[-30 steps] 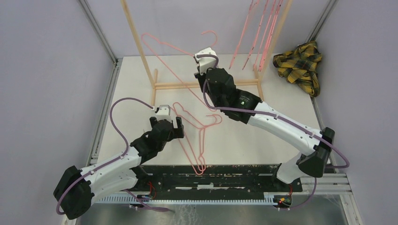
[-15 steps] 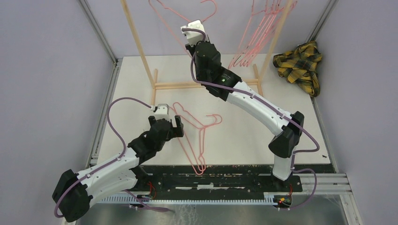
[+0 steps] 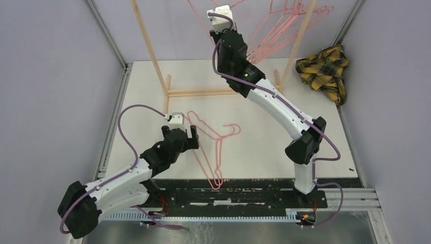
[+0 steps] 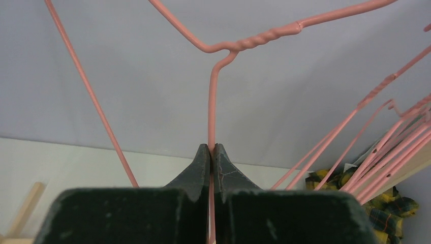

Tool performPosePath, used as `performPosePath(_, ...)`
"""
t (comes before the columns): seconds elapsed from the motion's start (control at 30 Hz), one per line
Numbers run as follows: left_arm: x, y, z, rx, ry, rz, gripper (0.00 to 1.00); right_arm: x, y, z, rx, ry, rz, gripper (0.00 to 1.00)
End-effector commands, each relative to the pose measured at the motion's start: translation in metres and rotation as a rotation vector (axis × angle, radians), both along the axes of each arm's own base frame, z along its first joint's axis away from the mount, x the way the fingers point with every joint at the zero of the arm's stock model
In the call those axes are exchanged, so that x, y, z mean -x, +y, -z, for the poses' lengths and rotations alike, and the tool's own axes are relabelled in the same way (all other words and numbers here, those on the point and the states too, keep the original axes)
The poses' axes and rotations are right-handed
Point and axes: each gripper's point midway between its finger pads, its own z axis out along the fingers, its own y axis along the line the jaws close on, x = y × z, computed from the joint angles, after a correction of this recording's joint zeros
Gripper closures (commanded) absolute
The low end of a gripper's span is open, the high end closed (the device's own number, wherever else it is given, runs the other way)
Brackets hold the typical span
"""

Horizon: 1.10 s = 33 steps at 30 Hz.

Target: Organize the hangers

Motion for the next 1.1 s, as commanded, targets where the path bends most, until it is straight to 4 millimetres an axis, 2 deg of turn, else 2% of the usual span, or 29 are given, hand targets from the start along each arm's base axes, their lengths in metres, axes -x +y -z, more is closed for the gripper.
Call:
performPosePath(0.0,-0.011,-0.004,-0.022,0.038,-0.051,-0.030,0.01,-0.014,-0.022,-0.029,-0.098,-0.059,0.031,0.99)
performPosePath(0.3,-0.010,-0.001,-0.018,0.029,-0.046,-0.042,0.01,-0.044,-0.034,-0.006,-0.087,-0.007,0.068,0.99)
performPosePath(0.73,-0.009,0.001,-0.013,0.017,-0.035,-0.045,0.01,-0.064,-0.041,0.028,-0.067,0.062,0.097,0.99)
performPosePath(0.9,-0.009,0.000,-0.010,0.013,-0.028,-0.042,0.01,-0.052,-0.055,0.023,-0.126,0.043,0.136,0.53)
performPosePath(1.0,-0.009,0.000,-0.009,0.014,-0.028,-0.040,0.01,-0.040,-0.061,0.021,-0.152,0.052,0.118,0.39)
performPosePath(1.07,-0.009,0.000,-0.009,0.013,-0.026,-0.037,0.01,-0.026,-0.065,0.014,-0.169,0.047,0.090,0.25)
